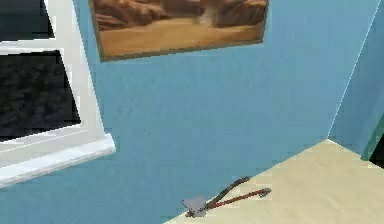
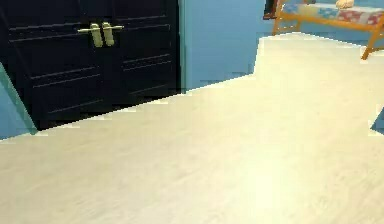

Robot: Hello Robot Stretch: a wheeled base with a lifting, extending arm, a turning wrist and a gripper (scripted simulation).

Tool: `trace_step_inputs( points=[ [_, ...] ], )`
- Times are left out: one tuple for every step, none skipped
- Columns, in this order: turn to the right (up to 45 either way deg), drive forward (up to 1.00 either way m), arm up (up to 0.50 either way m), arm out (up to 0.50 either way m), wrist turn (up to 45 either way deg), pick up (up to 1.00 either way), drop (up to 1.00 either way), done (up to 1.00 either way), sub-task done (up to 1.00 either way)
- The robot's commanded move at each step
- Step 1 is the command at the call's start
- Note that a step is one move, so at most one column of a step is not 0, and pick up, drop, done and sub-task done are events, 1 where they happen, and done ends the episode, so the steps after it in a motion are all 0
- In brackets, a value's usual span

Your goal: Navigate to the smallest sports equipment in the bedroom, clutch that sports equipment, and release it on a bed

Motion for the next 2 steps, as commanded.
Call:
trace_step_inputs(
  points=[
    [45.0,0.0,0.0,0.0,0.0,0.0,0.0,0.0,0.0],
    [45.0,0.0,0.0,0.0,0.0,0.0,0.0,0.0,0.0]
  ],
)
